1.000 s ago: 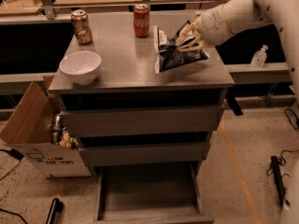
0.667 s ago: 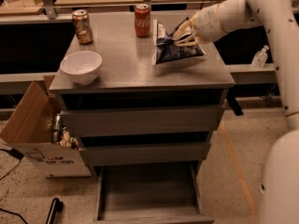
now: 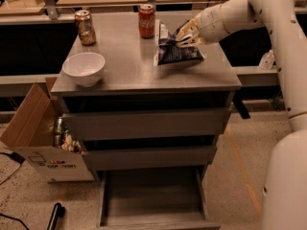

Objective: Pick blue chip bag from bottom drawer and place on counter

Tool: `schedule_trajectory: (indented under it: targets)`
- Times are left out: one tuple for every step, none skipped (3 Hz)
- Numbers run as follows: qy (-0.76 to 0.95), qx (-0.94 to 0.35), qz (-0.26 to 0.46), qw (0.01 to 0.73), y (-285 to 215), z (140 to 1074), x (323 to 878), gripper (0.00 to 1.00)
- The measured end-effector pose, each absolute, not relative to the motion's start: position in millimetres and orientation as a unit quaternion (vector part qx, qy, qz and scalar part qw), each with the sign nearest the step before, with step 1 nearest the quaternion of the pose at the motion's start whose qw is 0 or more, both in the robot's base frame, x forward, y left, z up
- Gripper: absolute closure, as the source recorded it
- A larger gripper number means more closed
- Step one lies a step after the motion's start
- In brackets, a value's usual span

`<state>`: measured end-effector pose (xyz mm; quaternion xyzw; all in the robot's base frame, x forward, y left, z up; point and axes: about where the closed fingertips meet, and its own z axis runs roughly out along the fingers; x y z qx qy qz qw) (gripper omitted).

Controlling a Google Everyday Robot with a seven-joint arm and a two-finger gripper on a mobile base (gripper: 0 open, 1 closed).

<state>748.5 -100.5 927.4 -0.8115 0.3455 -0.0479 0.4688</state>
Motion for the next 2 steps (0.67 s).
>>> schedule_trajectory:
  targets:
    - [0.344,-0.812,-0.045,0.469,-96.8,924.9,749.4,0.13]
    - [0.32,-0.828,-0.045,0.458,-86.9,931.5,740.8,0.0]
